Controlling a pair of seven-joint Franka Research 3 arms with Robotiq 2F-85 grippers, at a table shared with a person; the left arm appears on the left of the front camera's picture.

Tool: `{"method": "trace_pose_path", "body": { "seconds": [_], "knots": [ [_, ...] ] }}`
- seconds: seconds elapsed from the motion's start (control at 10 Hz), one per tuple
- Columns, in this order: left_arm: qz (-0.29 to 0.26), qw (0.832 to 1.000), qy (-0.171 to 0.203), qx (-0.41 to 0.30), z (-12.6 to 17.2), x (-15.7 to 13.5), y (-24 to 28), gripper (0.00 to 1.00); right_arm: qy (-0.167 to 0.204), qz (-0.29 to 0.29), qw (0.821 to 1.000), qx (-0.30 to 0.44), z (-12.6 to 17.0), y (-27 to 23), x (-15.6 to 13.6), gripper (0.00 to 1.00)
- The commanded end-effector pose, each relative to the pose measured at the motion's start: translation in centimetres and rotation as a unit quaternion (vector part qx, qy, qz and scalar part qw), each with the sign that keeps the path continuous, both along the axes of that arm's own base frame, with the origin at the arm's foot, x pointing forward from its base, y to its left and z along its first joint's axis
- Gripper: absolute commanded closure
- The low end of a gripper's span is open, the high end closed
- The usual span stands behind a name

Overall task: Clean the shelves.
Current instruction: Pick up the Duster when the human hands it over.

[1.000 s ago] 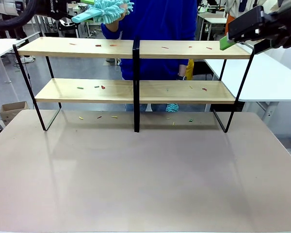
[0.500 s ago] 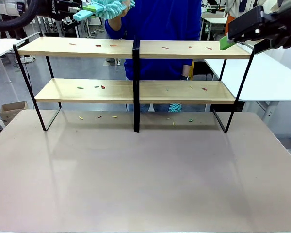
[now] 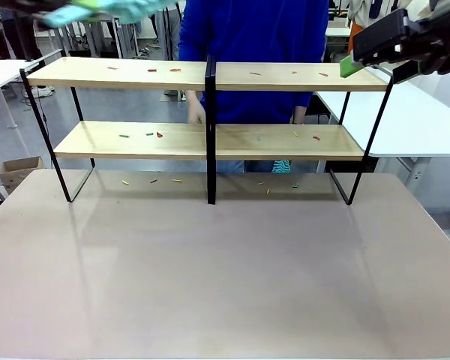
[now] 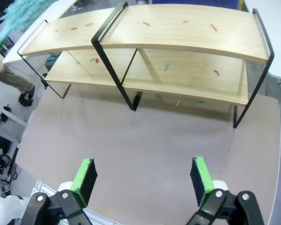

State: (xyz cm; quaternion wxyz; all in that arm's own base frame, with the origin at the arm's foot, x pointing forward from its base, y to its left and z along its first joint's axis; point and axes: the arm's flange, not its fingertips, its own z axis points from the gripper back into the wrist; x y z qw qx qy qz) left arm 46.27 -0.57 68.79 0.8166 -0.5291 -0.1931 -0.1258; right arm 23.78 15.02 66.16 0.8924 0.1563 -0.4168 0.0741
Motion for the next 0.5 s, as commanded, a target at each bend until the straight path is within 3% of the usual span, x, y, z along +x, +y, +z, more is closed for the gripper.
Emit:
{"method": "trace_pose_path", "body": {
  "seconds": [0.0,0.1,0.2,0.3,0.4],
  "knots": [
    [0.004,0.996,-0.091,0.024,0.3,-9.0,7.7,1.0,0.0,-0.001,1.0,0.0,0.0,0.0,0.0,0.0],
    [0.071,0.991,-0.117,0.001,-0.4,-13.2,12.8,1.0,0.0,-0.001,1.0,0.0,0.0,0.0,0.0,0.0],
    [0.097,0.987,-0.125,-0.015,-1.4,-15.5,15.9,1.0,0.0,-0.001,1.0,0.0,0.0,0.0,0.0,0.0],
    [0.189,0.975,-0.112,-0.044,-3.2,-17.6,19.3,1.0,0.0,-0.001,1.0,0.0,0.0,0.0,0.0,0.0],
    [0.243,0.961,-0.103,-0.079,-4.6,-18.5,21.0,1.0,0.0,-0.001,1.0,0.0,0.0,0.0,0.0,0.0]
  ]
}}
